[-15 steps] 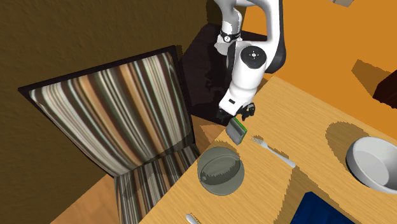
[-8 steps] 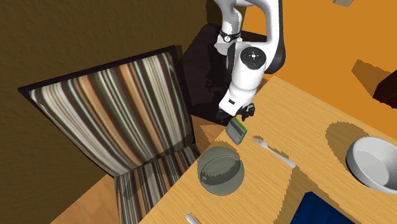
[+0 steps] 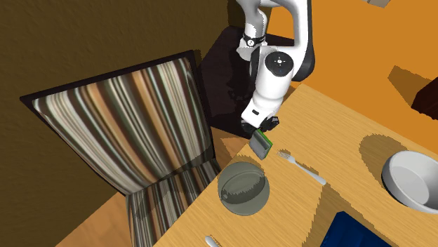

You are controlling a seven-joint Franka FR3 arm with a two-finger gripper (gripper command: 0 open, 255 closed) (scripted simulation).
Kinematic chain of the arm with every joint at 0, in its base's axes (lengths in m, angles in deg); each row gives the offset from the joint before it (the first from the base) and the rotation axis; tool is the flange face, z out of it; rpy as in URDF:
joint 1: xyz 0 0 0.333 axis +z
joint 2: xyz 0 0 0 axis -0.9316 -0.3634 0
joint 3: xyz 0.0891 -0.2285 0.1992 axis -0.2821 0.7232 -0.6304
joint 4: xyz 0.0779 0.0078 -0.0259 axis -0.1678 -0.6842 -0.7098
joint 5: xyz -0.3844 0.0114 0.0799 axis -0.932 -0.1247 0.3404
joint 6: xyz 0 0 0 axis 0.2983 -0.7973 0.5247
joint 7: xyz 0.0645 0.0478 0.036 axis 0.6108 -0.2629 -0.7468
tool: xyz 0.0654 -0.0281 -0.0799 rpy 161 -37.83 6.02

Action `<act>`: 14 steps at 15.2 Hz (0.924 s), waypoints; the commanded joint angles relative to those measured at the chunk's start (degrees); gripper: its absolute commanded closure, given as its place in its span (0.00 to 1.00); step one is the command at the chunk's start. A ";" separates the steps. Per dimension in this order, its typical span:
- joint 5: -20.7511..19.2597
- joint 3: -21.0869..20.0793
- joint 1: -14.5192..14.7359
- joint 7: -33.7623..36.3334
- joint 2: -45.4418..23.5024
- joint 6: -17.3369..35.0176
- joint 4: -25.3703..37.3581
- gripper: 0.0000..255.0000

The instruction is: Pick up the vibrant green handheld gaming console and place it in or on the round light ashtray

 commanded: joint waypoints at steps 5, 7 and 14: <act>0.32 -0.20 -0.10 -0.18 1.58 -1.73 0.12 1.00; 0.51 -0.30 -0.18 -0.31 2.58 -2.96 0.36 1.00; 1.18 -0.62 -0.40 -0.74 5.87 -7.36 1.51 1.00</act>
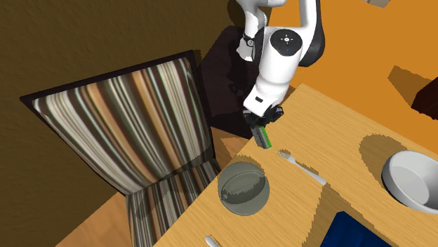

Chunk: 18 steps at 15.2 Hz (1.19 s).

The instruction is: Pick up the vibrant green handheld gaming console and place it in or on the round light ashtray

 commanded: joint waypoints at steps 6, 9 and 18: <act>0.59 -0.25 -0.13 -0.34 2.91 -4.67 1.79 1.00; 0.32 0.10 -0.37 -1.03 -0.27 -8.04 8.33 1.00; -0.90 1.51 -0.40 -4.05 -21.31 -25.12 46.44 1.00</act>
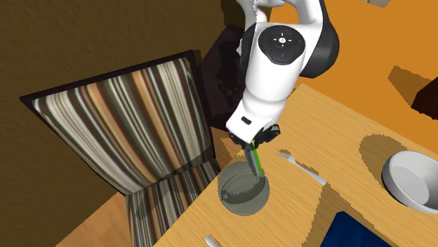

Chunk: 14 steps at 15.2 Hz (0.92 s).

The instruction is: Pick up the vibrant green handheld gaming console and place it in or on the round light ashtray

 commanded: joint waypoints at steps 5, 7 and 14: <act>-0.38 0.54 0.34 -1.23 -10.64 -6.77 17.46 1.00; -0.40 0.55 0.27 -1.18 -10.67 -5.25 15.97 1.00; -0.52 0.61 0.11 -1.03 -11.43 -0.42 11.88 1.00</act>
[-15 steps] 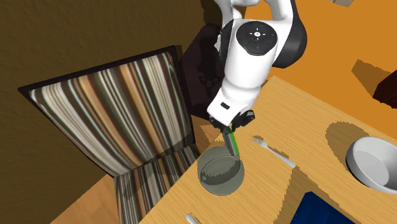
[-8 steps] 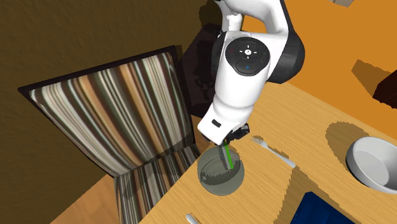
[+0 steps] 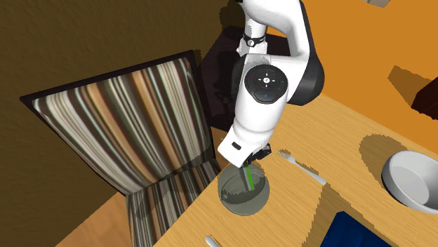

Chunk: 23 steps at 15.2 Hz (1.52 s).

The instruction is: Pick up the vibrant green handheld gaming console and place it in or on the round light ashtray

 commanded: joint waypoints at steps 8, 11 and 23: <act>-0.19 0.13 -0.10 0.18 -1.82 5.70 -3.82 1.00; -0.22 0.15 -0.10 0.21 -2.23 6.46 -4.17 1.00; -0.21 0.16 -0.09 0.20 -2.24 6.46 -4.16 0.00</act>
